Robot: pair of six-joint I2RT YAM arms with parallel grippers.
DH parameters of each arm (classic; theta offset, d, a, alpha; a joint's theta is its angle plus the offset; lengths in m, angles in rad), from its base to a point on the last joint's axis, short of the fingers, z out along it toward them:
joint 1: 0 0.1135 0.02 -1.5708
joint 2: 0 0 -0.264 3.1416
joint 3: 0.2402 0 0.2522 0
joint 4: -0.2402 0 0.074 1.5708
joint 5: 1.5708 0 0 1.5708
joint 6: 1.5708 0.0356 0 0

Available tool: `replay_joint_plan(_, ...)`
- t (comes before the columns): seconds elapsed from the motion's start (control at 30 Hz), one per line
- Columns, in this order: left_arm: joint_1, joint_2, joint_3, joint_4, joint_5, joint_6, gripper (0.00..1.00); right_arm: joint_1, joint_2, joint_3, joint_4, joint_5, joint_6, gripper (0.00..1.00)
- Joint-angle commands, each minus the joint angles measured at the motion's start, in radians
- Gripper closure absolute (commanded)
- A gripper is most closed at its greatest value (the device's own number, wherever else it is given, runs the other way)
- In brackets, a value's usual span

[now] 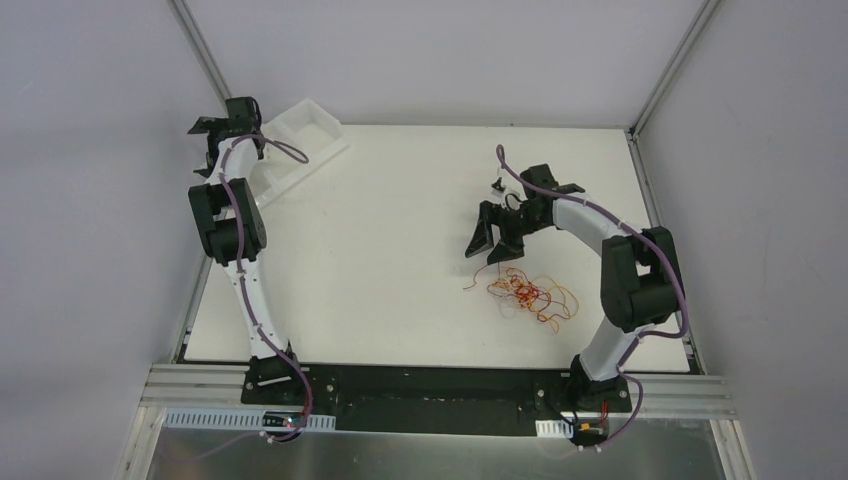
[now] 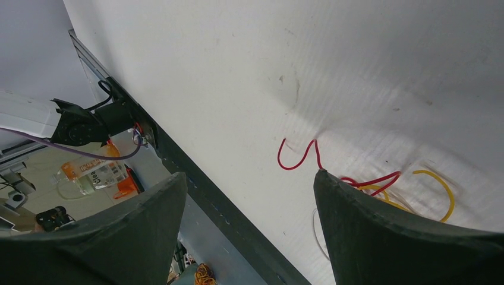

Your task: Untangle the cables

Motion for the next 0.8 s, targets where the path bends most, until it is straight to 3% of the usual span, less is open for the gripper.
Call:
replay_joint_plan(0.0,0.017,-0.037,-0.095,0.451,-0.110,0.372,0.01,-0.013,-0.017,0.004,0.003,-0.038,-0.001,0.18)
replay_joint_plan(0.07,0.018,-0.032,-0.118,0.613,-0.095,0.485,0.01,-0.016,-0.021,-0.003,0.009,-0.043,0.001,0.19)
replay_joint_plan(0.3,0.014,-0.027,-0.078,0.669,-0.076,0.543,0.01,-0.023,-0.024,-0.015,0.021,-0.054,0.008,0.19)
replay_joint_plan(0.5,0.007,-0.096,-0.085,0.435,-0.030,0.331,0.01,-0.026,-0.028,-0.020,0.026,-0.059,0.011,0.18)
replay_joint_plan(0.63,0.008,-0.103,-0.010,0.189,0.008,0.125,0.01,-0.028,-0.024,-0.015,0.027,-0.064,0.015,0.19)
replay_joint_plan(0.77,-0.007,-0.140,-0.044,0.160,0.050,0.055,0.01,-0.028,-0.026,-0.017,0.030,-0.063,0.017,0.19)
